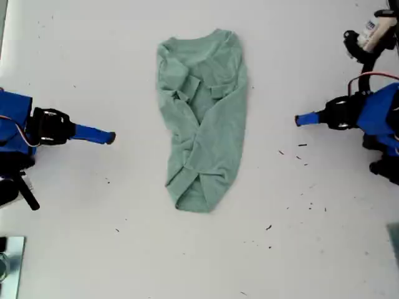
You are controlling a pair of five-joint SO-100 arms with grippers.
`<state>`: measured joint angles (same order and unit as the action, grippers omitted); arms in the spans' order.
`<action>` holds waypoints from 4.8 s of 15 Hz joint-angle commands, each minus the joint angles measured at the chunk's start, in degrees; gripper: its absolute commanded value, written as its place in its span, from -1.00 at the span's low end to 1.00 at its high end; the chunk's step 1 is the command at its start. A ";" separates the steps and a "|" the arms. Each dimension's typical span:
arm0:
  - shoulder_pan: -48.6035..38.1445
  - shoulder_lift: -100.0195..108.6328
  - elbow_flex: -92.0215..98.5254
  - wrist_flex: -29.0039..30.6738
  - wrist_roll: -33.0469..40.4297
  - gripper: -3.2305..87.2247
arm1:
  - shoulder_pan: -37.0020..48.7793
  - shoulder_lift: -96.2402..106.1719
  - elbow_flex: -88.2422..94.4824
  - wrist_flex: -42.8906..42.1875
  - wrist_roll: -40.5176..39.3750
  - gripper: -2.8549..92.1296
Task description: Fold t shirt
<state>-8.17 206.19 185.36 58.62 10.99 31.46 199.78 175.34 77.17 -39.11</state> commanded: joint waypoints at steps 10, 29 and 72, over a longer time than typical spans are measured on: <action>12.57 0.53 -3.16 -1.58 -12.13 -0.92 | -19.86 1.05 2.02 0.70 19.95 -0.59; 21.09 -93.52 -105.56 26.72 -17.49 -0.23 | -39.29 -88.51 -108.28 21.01 32.61 -0.25; -18.37 -105.12 -113.99 22.32 11.34 -0.22 | 4.48 -95.36 -108.28 11.51 2.81 -0.07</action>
<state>-21.45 91.14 69.08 79.10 21.62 30.67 94.92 66.27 87.89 -35.24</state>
